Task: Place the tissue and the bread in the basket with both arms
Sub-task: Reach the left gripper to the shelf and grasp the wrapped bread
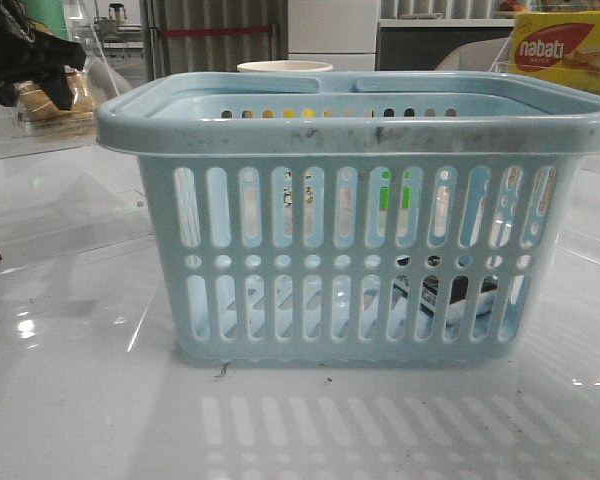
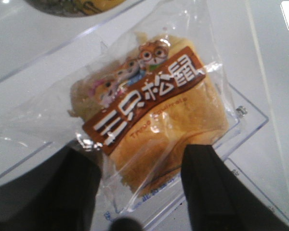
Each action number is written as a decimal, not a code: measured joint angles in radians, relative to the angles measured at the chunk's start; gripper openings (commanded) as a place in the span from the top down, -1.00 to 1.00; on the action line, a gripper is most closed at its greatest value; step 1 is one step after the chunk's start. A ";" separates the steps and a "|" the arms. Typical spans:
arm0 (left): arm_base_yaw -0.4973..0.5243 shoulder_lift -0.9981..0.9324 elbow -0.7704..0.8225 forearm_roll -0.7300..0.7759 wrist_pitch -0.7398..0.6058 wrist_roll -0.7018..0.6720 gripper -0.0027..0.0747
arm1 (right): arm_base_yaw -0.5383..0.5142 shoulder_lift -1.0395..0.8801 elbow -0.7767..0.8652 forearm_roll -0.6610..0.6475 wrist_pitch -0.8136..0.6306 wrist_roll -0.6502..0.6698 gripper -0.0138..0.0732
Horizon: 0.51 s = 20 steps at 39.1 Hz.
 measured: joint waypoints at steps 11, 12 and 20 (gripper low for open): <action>0.002 0.002 0.000 0.008 -0.005 0.000 0.45 | 0.000 0.000 0.000 0.000 0.000 0.000 -0.52; 0.002 0.002 0.000 0.008 -0.005 0.000 0.47 | 0.000 0.000 0.000 0.000 0.000 0.000 -0.52; 0.002 0.002 0.000 0.008 -0.005 0.000 0.65 | 0.000 0.000 0.000 0.000 0.001 0.000 -0.52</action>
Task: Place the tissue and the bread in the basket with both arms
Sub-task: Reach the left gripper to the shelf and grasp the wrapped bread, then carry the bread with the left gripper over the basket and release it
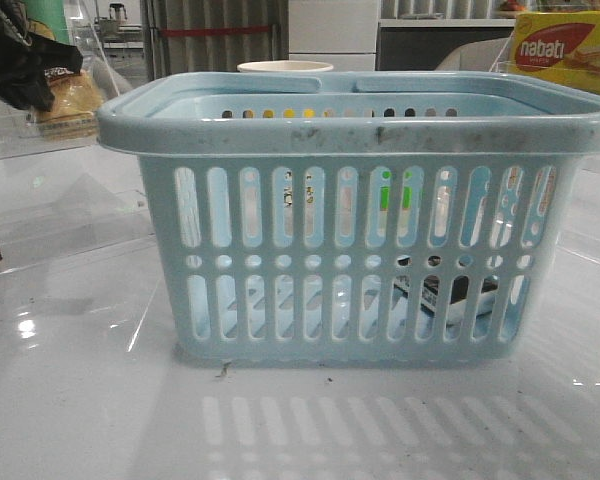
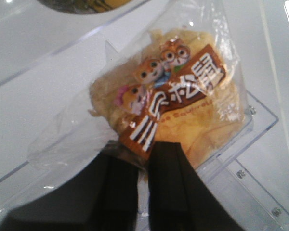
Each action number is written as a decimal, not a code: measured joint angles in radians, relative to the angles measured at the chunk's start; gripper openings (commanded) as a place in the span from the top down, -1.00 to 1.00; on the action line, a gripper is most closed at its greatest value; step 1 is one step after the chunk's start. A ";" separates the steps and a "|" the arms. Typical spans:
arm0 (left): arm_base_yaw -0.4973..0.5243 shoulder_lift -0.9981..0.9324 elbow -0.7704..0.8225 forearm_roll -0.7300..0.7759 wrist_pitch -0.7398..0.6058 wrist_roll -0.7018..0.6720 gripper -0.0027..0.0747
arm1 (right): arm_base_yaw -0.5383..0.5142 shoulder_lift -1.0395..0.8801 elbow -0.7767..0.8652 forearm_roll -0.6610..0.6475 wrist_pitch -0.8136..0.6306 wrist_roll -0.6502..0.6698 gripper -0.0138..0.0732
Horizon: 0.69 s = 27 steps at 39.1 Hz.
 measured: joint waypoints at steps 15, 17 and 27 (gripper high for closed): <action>0.000 -0.026 0.000 0.000 0.037 0.000 0.70 | 0.000 0.000 0.000 0.000 0.000 0.000 -0.52; 0.000 -0.044 0.000 0.000 0.055 0.000 0.70 | 0.000 0.000 0.000 0.000 0.000 0.000 -0.52; 0.000 -0.175 0.000 0.000 0.138 0.000 0.70 | 0.000 0.000 0.000 0.000 0.002 0.000 -0.52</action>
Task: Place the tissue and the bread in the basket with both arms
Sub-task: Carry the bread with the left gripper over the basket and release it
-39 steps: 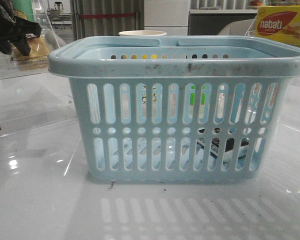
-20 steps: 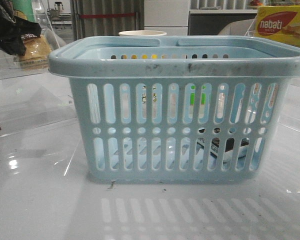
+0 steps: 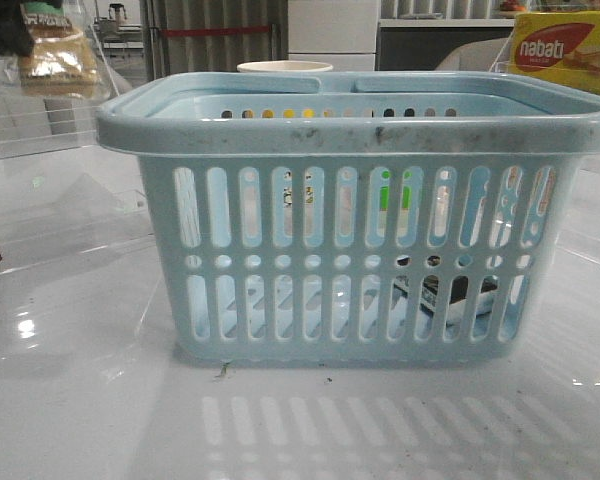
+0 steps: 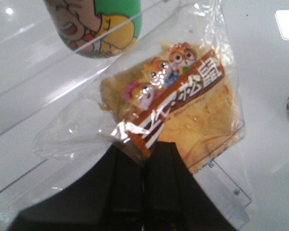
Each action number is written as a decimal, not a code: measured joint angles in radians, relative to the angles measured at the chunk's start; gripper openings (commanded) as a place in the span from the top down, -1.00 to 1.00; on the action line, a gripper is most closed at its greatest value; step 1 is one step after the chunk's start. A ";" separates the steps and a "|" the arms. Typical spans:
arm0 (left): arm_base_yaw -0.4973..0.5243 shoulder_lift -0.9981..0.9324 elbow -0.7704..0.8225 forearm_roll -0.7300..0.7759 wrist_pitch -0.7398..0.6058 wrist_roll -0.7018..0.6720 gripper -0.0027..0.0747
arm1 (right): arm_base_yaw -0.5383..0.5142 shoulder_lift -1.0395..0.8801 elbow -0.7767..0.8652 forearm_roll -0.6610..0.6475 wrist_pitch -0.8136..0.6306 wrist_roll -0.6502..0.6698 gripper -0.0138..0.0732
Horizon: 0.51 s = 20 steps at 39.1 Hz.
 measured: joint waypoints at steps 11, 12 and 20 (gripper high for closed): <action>-0.039 -0.159 0.000 0.000 0.098 0.008 0.70 | 0.000 0.000 0.000 0.000 0.001 0.000 -0.52; -0.049 -0.172 0.000 0.000 0.104 0.014 0.70 | 0.000 0.000 0.000 0.000 0.001 0.000 -0.52; -0.211 -0.286 0.000 0.000 0.198 0.088 0.70 | 0.000 0.000 0.000 0.000 0.001 0.000 -0.52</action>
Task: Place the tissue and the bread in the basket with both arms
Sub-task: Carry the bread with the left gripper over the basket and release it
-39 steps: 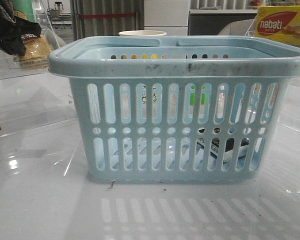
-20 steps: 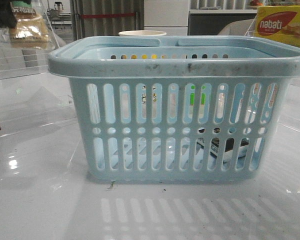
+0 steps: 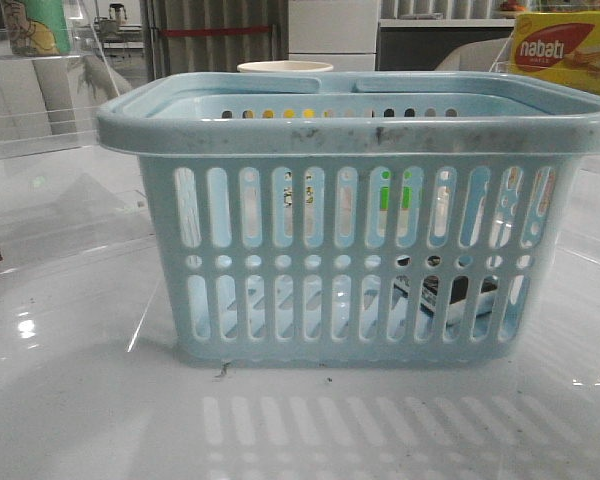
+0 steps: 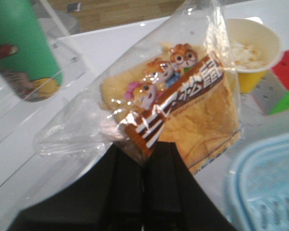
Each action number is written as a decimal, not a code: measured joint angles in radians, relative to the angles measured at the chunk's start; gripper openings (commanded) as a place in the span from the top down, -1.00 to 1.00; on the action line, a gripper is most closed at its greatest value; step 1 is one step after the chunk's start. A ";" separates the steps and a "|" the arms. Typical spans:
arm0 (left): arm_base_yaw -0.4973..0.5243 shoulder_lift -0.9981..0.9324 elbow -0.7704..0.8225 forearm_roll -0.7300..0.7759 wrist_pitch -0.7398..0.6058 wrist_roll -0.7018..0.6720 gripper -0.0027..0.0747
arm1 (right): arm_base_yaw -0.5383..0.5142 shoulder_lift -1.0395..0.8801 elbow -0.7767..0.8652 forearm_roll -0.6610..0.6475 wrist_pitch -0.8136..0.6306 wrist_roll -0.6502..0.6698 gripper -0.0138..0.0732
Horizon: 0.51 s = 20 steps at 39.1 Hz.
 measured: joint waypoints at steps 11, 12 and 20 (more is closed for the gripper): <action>-0.284 -0.039 0.000 -0.008 0.079 0.022 0.70 | 0.000 0.000 0.000 0.000 0.000 0.000 -0.52; -0.310 -0.036 0.000 -0.008 0.078 0.022 0.70 | 0.000 0.000 0.000 0.000 0.000 0.000 -0.52; -0.430 0.022 0.000 -0.008 0.078 0.022 0.70 | 0.000 0.000 0.000 0.000 0.000 0.000 -0.52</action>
